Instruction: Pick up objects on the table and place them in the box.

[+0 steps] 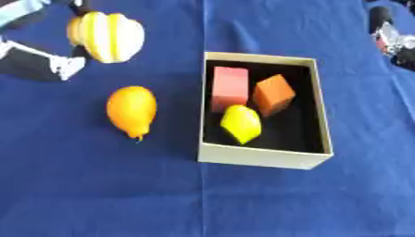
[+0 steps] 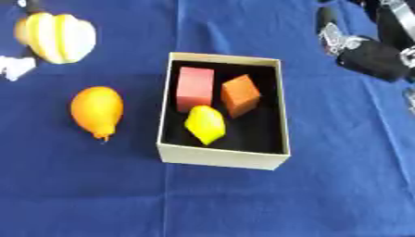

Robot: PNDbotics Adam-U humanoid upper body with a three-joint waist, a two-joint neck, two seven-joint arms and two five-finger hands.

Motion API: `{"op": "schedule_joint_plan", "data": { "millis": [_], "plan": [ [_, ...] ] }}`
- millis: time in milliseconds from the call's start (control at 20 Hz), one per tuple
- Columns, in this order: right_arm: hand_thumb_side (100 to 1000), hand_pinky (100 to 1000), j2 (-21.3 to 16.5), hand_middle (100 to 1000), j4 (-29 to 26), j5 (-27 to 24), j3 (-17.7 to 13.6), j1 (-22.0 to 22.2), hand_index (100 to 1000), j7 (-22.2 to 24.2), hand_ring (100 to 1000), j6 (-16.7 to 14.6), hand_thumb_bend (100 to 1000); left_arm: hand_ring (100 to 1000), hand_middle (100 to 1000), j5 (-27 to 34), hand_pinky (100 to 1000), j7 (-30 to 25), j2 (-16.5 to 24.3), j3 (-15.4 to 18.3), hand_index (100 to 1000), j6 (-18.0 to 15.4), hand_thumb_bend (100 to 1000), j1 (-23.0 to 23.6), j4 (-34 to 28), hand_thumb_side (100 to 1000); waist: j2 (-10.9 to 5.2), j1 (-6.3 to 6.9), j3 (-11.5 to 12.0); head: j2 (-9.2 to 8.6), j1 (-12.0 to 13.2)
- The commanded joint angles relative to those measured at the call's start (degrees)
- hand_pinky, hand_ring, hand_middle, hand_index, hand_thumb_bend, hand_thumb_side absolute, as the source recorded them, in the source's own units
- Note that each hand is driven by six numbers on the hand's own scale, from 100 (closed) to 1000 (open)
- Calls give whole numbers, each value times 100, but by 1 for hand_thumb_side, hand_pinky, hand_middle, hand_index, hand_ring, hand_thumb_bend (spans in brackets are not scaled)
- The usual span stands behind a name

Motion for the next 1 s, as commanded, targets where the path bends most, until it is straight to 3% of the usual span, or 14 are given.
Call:
{"op": "schedule_joint_plan", "data": {
  "millis": [50, 250, 600, 1000],
  "plan": [
    [431, 975, -180, 707, -84, -61, -105, -35, 803, -8, 894, -26, 100, 693, 613, 109, 774, -280, -338, -144, 548, 6, 100, -267, -251, 100, -150, -13, 17, 60, -76],
    [431, 974, -167, 707, -84, -50, -120, -26, 802, -29, 895, -24, 100, 689, 612, 94, 774, -565, -809, -331, 550, -2, 100, -369, -218, 100, -123, -18, 28, 46, -272],
    [438, 975, -140, 705, -84, -40, -159, -37, 801, -103, 895, -65, 100, 684, 610, -50, 776, -824, -1587, -382, 553, 46, 100, -247, -2, 100, -23, 5, 126, -60, -337],
    [446, 976, -92, 705, -84, -31, -149, -45, 801, -108, 895, -43, 100, 681, 609, -699, 774, -787, -2364, -512, 568, -31, 100, -186, 922, 100, 0, 45, 165, -86, -268]
  ]
}}
